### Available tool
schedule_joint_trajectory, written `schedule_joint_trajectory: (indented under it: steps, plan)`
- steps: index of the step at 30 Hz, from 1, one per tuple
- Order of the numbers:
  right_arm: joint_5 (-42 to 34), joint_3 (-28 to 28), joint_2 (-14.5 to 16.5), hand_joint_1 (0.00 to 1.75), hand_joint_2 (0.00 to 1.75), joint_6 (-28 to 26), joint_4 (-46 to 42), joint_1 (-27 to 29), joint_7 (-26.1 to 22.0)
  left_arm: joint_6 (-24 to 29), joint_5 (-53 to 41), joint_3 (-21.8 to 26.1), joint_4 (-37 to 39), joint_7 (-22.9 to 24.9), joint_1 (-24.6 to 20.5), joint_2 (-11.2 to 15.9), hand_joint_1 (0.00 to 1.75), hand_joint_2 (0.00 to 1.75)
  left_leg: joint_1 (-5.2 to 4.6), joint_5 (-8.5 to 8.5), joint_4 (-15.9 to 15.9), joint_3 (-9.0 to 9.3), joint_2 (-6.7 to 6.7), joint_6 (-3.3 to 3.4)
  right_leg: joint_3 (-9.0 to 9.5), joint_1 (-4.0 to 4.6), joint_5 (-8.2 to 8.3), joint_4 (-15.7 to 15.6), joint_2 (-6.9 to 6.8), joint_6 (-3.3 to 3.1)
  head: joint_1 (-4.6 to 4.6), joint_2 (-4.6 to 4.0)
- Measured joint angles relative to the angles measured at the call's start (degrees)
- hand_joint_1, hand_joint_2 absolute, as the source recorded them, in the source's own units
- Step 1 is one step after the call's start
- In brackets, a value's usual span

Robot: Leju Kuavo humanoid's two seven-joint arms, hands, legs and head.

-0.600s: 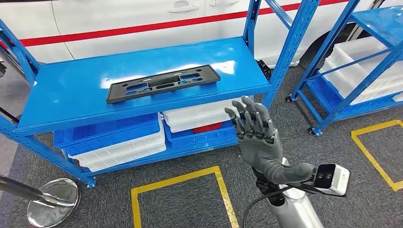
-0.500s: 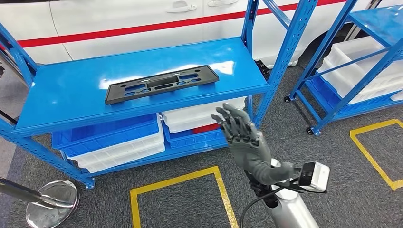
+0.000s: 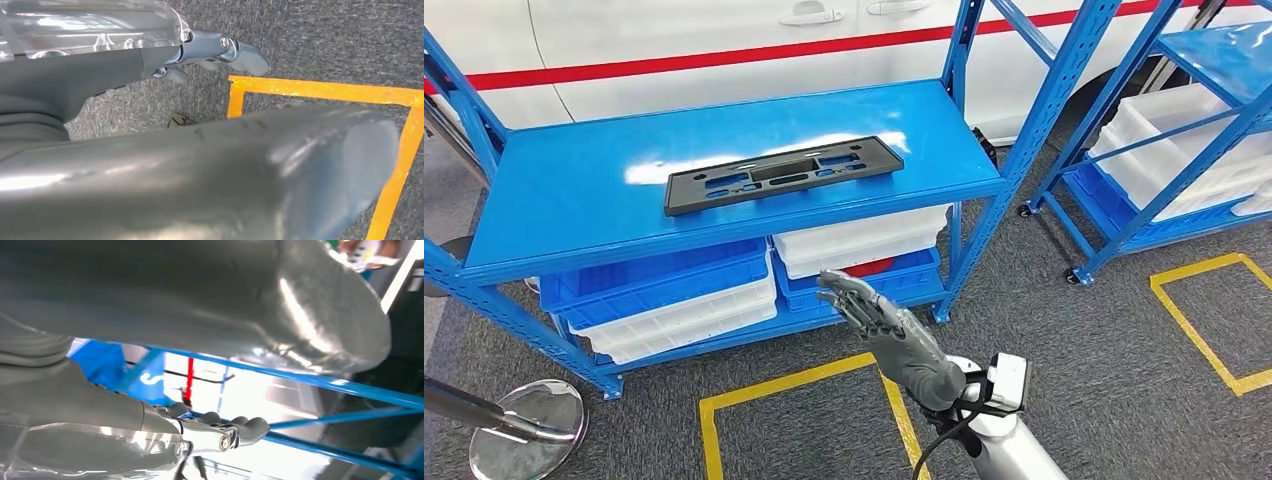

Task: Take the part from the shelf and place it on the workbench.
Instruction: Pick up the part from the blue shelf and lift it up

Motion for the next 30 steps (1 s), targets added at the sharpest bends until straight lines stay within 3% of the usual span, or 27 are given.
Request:
schedule_joint_trajectory:
  steps: [1,3,5,7,10,11,13,15,16,19,21,25,27,29,30]
  plan:
    - [0.63,0.49,-0.08,0.0,0.0,-0.08,0.63,0.12,-0.29,-0.03,-0.02,0.0,0.0,-0.09,0.07,-0.03,0.0,0.0,-0.2,-0.01,0.0,0.04,-0.14,0.04,0.32,0.19,1.14,-0.89,0.03,-0.38,0.0,0.0]
    - [1.92,1.48,-0.13,0.0,0.0,-0.44,1.75,0.0,-1.03,-0.04,-0.06,0.0,0.02,-0.2,0.1,-0.19,0.0,0.0,-0.41,-0.02,-0.01,0.15,-0.56,0.05,3.92,0.82,5.11,-8.58,0.77,-1.57,-0.01,0.0]
    - [2.8,2.3,-0.13,0.0,0.0,-0.75,2.65,-0.54,-1.61,-0.01,-0.03,0.01,0.08,-0.26,-0.03,-0.46,0.0,0.0,-0.44,0.05,-0.03,0.02,-1.02,-0.12,7.22,1.4,7.46,-15.44,1.63,-2.54,-0.01,0.0]
    - [3.02,2.98,-0.14,0.0,0.0,-0.75,3.56,-1.34,-1.87,0.07,0.07,0.05,0.11,-0.27,-0.1,-0.61,0.0,0.0,-0.32,0.22,-0.2,-0.14,-1.39,-0.54,7.95,1.68,7.63,-17.01,1.53,-2.85,-0.01,0.0]
    - [2.5,3.91,-0.12,0.0,0.0,-0.64,4.62,-2.88,-1.97,0.15,0.13,0.13,0.11,-0.23,-0.05,-0.61,0.0,0.0,-0.39,-0.45,0.65,-0.47,-1.44,-1.31,8.78,1.17,8.38,-18.71,0.58,-3.04,-0.01,0.0]
    - [2.15,4.2,-0.11,0.0,0.0,-0.61,4.95,-3.41,-1.94,0.16,0.13,0.13,0.11,-0.24,-0.08,-0.6,0.0,0.0,-0.39,-1.68,2.62,-1.33,-1.28,-1.61,9.09,0.95,8.65,-19.3,0.25,-3.1,-0.02,0.0]
    - [1.4,4.66,-0.09,0.0,0.0,-0.53,5.7,-4.09,-1.7,0.18,0.14,0.14,0.11,-0.24,-0.1,-0.6,0.0,0.0,-0.07,-5.3,9.63,-4.63,-0.97,-2.28,9.28,0.9,8.73,-19.58,-0.27,-3.21,-0.02,0.0]
    - [0.82,5.0,-0.08,0.0,0.0,-0.58,6.5,-4.27,-1.4,0.18,0.15,0.15,0.11,-0.24,0.04,-0.59,0.0,0.0,0.37,-6.95,15.13,-7.4,-0.82,-2.92,9.24,0.85,8.62,-19.46,-0.57,-3.14,-0.02,0.0]
    - [0.64,5.15,-0.08,0.0,0.0,-0.66,6.85,-4.32,-1.33,0.18,0.15,0.17,0.11,-0.24,0.1,-0.57,0.0,0.0,0.58,-6.09,14.9,-7.34,-0.71,-3.23,9.23,0.75,8.53,-19.31,-0.63,-3.01,-0.02,0.0]
    - [0.27,5.56,-0.07,0.0,0.0,-0.79,7.48,-4.74,-1.29,0.17,0.15,0.2,0.11,-0.26,0.1,-0.49,0.0,0.0,1.11,-0.74,4.46,-2.23,-0.44,-3.82,9.11,0.48,7.78,-18.18,-0.59,-2.15,-0.02,0.0]
    - [0.17,5.74,-0.04,0.0,0.0,-0.81,7.67,-5.0,-1.25,0.13,0.17,0.22,0.13,-0.29,0.06,-0.48,0.0,0.0,1.11,0.21,0.48,-0.32,-0.6,-3.08,8.79,0.58,7.35,-17.42,-0.5,-1.47,0.01,0.0]
    - [0.1,5.89,-0.02,0.0,0.0,-0.9,7.8,-5.22,-1.2,0.09,0.27,0.31,0.13,-0.34,0.08,-0.47,0.0,0.0,0.8,0.33,0.14,-0.34,-0.74,-1.14,8.22,0.29,6.59,-16.27,-0.4,-0.35,0.02,0.0]
    - [0.09,5.91,-0.02,0.0,0.0,-0.93,7.85,-5.33,-1.2,0.09,0.31,0.41,0.13,-0.38,0.02,-0.43,0.0,0.0,0.86,0.43,0.0,-0.31,-0.68,-0.58,5.91,0.12,3.71,-11.28,-0.38,0.11,0.03,0.0]
    - [0.09,5.94,-0.02,0.0,0.0,-0.97,8.02,-5.33,-1.14,0.08,0.34,0.57,0.13,-0.41,0.01,-0.4,0.0,0.0,0.68,0.38,0.01,-0.37,-0.64,-0.33,1.94,0.06,0.35,-3.42,-0.38,0.33,0.03,0.0]
    - [0.09,5.96,-0.02,0.0,0.0,-0.99,8.15,-5.3,-1.09,0.07,0.36,0.66,0.13,-0.42,0.02,-0.4,0.0,0.0,0.57,0.35,0.01,-0.37,-0.64,-0.28,0.48,0.05,-0.24,-0.74,-0.38,0.31,0.03,0.0]
